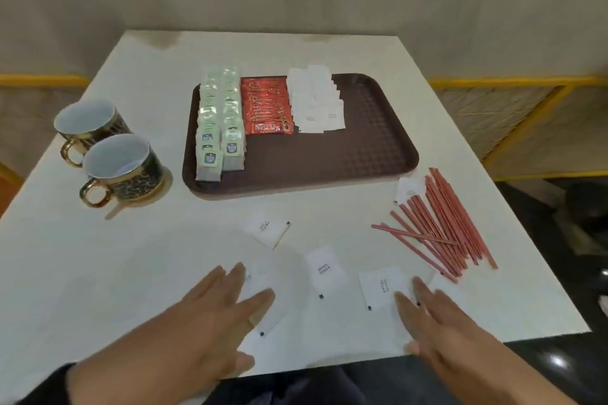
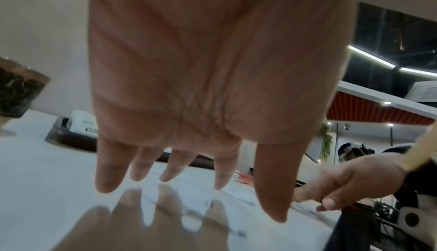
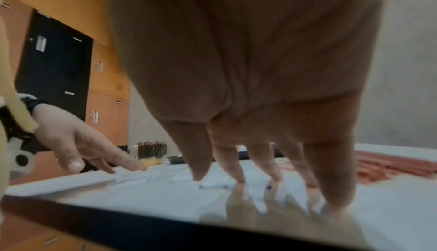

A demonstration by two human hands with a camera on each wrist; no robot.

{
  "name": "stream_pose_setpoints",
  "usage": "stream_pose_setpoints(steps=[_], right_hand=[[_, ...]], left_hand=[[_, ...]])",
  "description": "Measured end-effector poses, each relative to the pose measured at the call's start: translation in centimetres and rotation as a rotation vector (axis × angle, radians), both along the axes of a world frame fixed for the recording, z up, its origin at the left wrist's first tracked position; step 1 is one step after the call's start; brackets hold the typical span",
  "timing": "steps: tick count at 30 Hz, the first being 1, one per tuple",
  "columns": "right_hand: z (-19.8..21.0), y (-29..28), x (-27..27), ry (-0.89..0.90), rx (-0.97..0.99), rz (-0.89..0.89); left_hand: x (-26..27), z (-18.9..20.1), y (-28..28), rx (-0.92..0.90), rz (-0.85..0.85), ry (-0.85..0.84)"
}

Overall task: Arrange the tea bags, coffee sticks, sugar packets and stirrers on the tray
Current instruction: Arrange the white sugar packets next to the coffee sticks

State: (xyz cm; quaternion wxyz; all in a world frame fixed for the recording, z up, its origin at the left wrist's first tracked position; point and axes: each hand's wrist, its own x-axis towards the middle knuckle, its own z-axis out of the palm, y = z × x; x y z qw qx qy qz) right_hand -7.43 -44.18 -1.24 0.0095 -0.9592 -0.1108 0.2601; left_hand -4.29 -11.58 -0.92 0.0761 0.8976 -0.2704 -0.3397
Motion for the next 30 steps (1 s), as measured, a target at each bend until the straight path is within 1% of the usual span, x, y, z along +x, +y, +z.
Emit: stream_pose_setpoints(steps=[2, 3, 4, 5, 7, 9, 12, 14, 16, 17, 19, 21, 22, 24, 25, 26, 27, 30], right_hand=[[-0.9, 1.6, -1.1, 0.152, -0.018, -0.101], [-1.2, 2.6, -1.0, 0.181, 0.003, -0.139], [-1.2, 3.9, -0.6, 0.165, 0.014, -0.142], [-1.6, 5.0, -0.5, 0.129, 0.016, -0.105], [-1.2, 7.3, 0.1, 0.099, 0.032, -0.042], [-0.9, 8.8, 0.4, 0.075, 0.100, 0.002], [0.4, 9.3, 1.0, 0.008, 0.269, -0.060], [0.6, 8.6, 1.6, -0.047, 0.281, -0.118], [0.3, 8.3, 1.9, -0.025, 0.248, -0.168], [0.1, 8.3, 1.8, 0.000, 0.216, -0.163], [-0.3, 8.5, 1.3, 0.036, 0.197, -0.093], [0.1, 8.0, 1.3, 0.033, 0.295, -0.095], [0.3, 7.0, 1.8, -0.023, 0.348, -0.119], [0.7, 3.9, 3.5, -0.238, 0.389, -0.188], [0.8, 2.0, 4.5, -0.345, 0.372, -0.226], [1.0, 0.3, 5.3, -0.408, 0.327, -0.262], [1.2, -1.1, 6.0, -0.415, 0.260, -0.291], [0.9, -3.1, 7.4, -0.270, 0.073, -0.314]], left_hand=[[-0.7, -1.2, 0.0, -0.008, 0.003, -0.035], [-0.6, -1.5, 0.0, -0.005, -0.006, -0.070], [-0.4, -1.5, 0.0, -0.004, -0.013, -0.102], [-0.1, -1.5, 0.1, -0.008, -0.009, -0.131], [0.6, -1.1, -0.1, -0.012, 0.005, -0.172], [1.1, -0.5, -0.1, -0.032, -0.006, -0.188], [2.0, 0.6, 0.4, -0.079, 0.022, -0.194], [3.3, 0.6, 0.6, -0.068, 0.045, -0.249], [5.2, 0.2, 0.2, -0.071, 0.063, -0.304], [6.3, -0.3, -0.1, -0.075, 0.061, -0.310], [8.1, -1.4, -0.7, -0.050, 0.050, -0.268], [9.0, -2.2, -0.8, -0.001, 0.024, -0.210], [8.9, -2.3, -0.8, 0.027, 0.003, -0.184], [8.4, -2.4, -0.6, 0.057, -0.021, -0.150], [8.1, -2.4, -0.4, 0.049, -0.016, -0.147], [8.0, -2.5, -0.2, 0.027, -0.008, -0.158], [7.9, -2.5, -0.2, 0.007, -0.002, -0.179], [8.1, -1.4, -1.8, -0.075, -0.072, -0.326]])
